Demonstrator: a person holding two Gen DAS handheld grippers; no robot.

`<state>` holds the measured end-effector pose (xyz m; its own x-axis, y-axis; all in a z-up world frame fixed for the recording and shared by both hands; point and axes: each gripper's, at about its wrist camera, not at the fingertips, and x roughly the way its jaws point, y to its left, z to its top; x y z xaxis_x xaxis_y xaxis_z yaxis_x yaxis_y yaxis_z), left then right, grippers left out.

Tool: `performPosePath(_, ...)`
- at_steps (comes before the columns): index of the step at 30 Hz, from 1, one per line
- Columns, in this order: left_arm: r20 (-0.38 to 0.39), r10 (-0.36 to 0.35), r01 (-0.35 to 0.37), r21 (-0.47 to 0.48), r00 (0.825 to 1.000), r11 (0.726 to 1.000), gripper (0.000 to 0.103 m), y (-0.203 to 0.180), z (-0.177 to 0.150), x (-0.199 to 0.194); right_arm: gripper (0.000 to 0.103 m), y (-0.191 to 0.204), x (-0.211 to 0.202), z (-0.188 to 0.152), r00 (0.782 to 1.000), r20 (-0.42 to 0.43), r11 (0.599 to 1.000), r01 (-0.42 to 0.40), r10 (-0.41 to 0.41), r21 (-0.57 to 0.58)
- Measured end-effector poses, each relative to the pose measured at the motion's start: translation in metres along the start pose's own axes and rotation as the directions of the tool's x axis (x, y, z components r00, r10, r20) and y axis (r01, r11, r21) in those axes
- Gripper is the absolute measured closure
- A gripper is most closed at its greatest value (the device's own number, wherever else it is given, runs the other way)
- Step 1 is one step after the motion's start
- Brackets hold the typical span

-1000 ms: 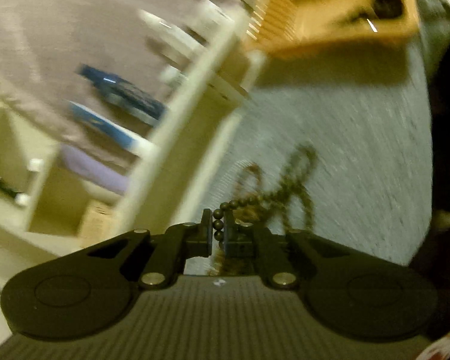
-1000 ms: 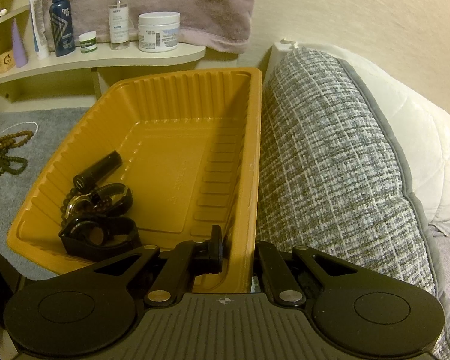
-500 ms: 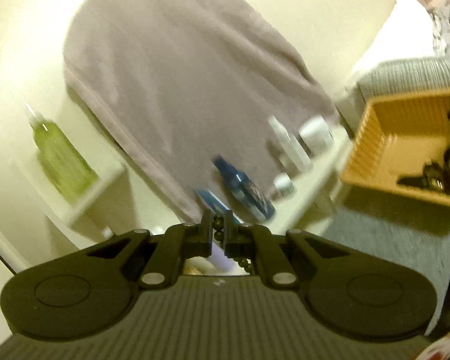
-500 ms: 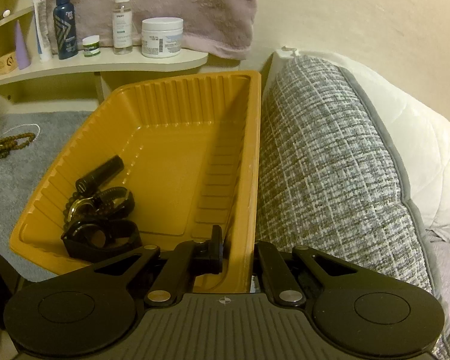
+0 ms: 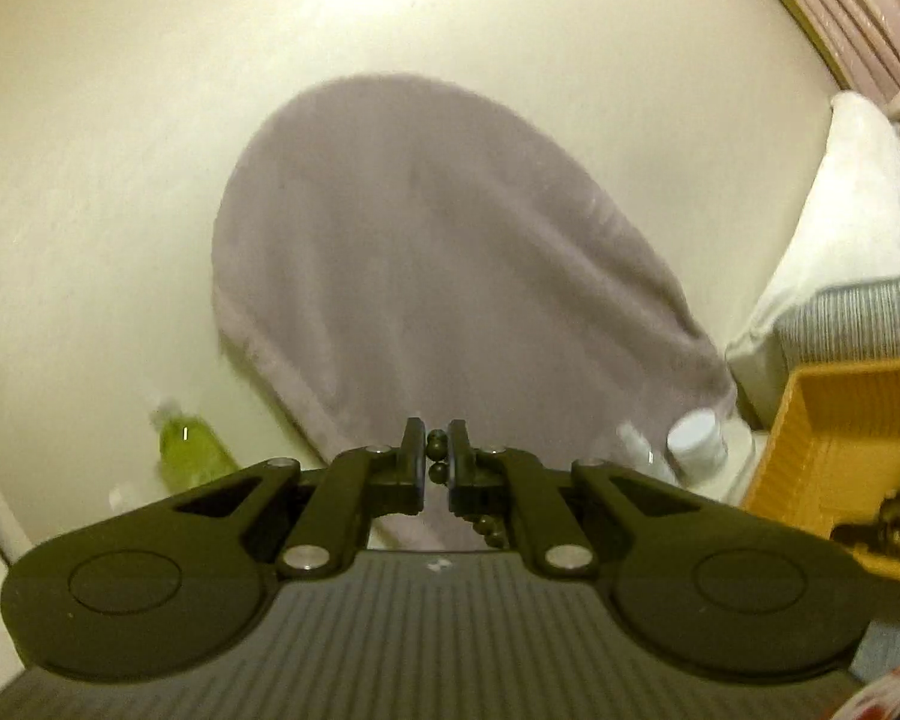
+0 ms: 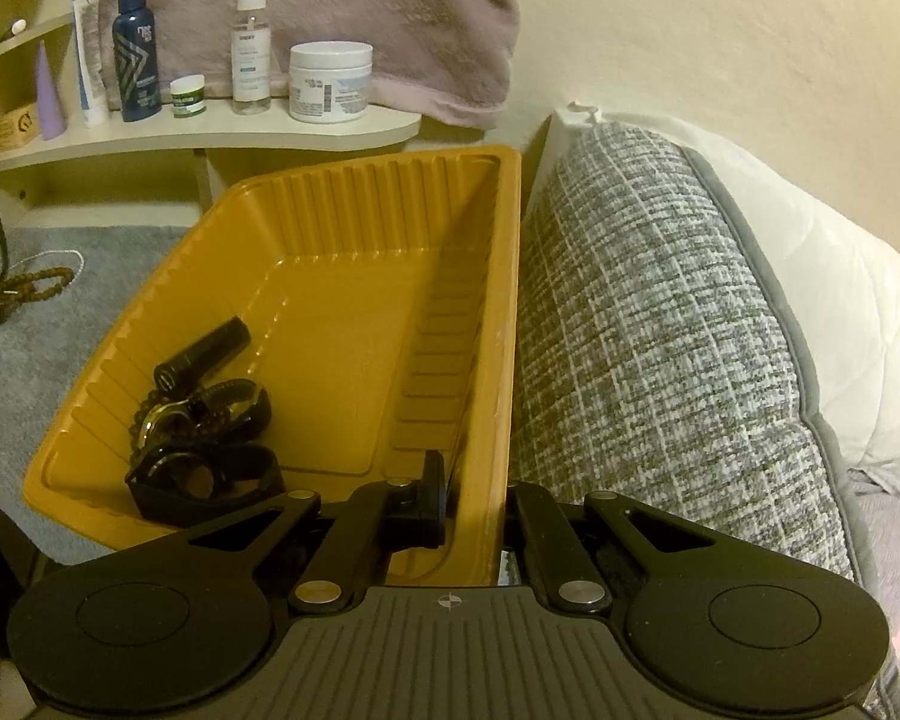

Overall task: Organize jewelry
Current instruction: 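Lower the bead necklace into the orange tray and open the left tool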

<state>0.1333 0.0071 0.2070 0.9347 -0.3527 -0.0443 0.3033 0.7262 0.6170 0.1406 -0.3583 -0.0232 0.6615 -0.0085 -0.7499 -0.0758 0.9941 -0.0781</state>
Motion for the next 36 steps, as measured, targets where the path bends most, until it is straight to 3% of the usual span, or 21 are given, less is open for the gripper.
performPosePath(12, 0.158, -0.071, 0.076, -0.026, 0.985, 0.997, 0.097, -0.003, 0.068, 0.011, 0.099, -0.001, -0.004, 0.002, 1.0, 0.015, 1.0, -0.008, 0.008, -0.004)
performPosePath(22, 0.256, -0.213, 0.225, -0.016, 0.943, 0.974, 0.097, -0.04, 0.115, 0.039, 0.099, -0.001, -0.007, 0.001, 1.0, 0.02, 1.0, -0.013, 0.013, -0.007)
performPosePath(26, 0.243, -0.288, 0.297, 0.0, 0.926, 0.955, 0.097, -0.065, 0.122, 0.059, 0.099, -0.002, -0.007, -0.001, 1.0, 0.016, 1.0, -0.015, 0.015, -0.005)
performPosePath(30, 0.177, -0.377, 0.379, 0.022, 0.909, 0.925, 0.097, -0.096, 0.115, 0.082, 0.099, -0.002, -0.007, -0.002, 1.0, 0.013, 1.0, -0.018, 0.018, -0.005)
performPosePath(36, 0.065, -0.495, 0.495, 0.012, 0.867, 0.869, 0.097, -0.147, 0.091, 0.114, 0.099, -0.004, -0.006, -0.003, 1.0, 0.007, 1.0, -0.026, 0.026, -0.006)
